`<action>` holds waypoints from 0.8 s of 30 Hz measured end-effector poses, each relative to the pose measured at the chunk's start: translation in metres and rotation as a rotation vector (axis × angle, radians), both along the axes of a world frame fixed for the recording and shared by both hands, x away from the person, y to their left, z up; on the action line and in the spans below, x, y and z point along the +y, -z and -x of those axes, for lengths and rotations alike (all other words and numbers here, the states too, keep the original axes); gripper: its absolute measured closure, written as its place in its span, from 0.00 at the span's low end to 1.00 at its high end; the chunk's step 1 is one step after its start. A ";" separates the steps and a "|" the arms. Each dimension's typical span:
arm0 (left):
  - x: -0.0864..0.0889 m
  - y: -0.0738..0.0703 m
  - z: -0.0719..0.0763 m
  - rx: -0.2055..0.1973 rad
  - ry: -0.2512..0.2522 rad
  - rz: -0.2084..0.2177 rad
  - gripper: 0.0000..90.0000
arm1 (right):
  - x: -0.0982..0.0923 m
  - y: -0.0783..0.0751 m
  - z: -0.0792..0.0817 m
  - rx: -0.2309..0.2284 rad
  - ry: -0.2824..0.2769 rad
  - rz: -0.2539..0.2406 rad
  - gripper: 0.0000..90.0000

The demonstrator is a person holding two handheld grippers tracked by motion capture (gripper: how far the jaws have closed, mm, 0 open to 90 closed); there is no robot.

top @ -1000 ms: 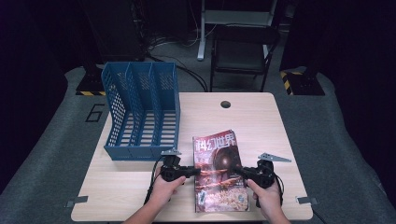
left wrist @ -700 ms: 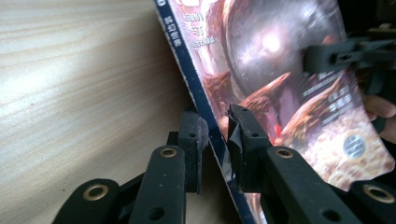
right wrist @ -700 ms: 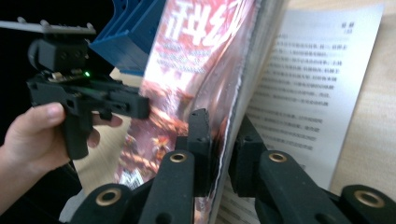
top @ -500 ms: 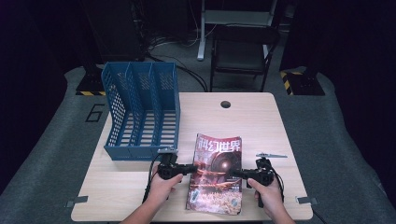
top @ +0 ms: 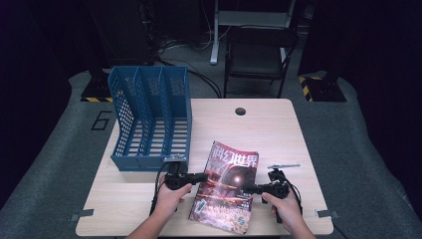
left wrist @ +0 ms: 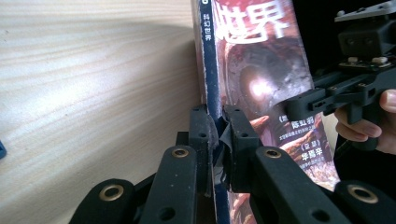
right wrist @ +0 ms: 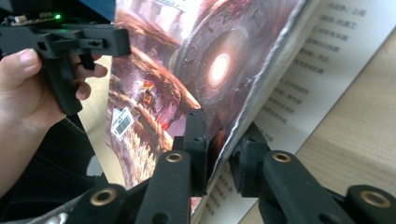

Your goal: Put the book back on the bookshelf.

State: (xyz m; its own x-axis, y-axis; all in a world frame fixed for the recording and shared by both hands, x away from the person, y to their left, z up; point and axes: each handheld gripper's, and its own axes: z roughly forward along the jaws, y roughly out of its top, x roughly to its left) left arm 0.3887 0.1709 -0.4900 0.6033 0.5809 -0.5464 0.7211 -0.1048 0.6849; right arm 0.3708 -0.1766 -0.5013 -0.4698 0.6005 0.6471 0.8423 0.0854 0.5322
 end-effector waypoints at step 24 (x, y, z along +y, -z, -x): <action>0.004 -0.040 0.010 -0.126 -0.031 0.014 0.93 | 0.011 -0.050 0.019 -0.309 0.040 0.078 0.97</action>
State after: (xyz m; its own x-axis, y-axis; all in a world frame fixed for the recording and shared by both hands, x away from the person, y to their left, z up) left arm 0.3789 0.1748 -0.4501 0.6493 0.5936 -0.4755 0.6321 -0.0733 0.7714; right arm 0.3521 -0.1654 -0.4515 -0.6117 0.6647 0.4290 0.6454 0.1056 0.7565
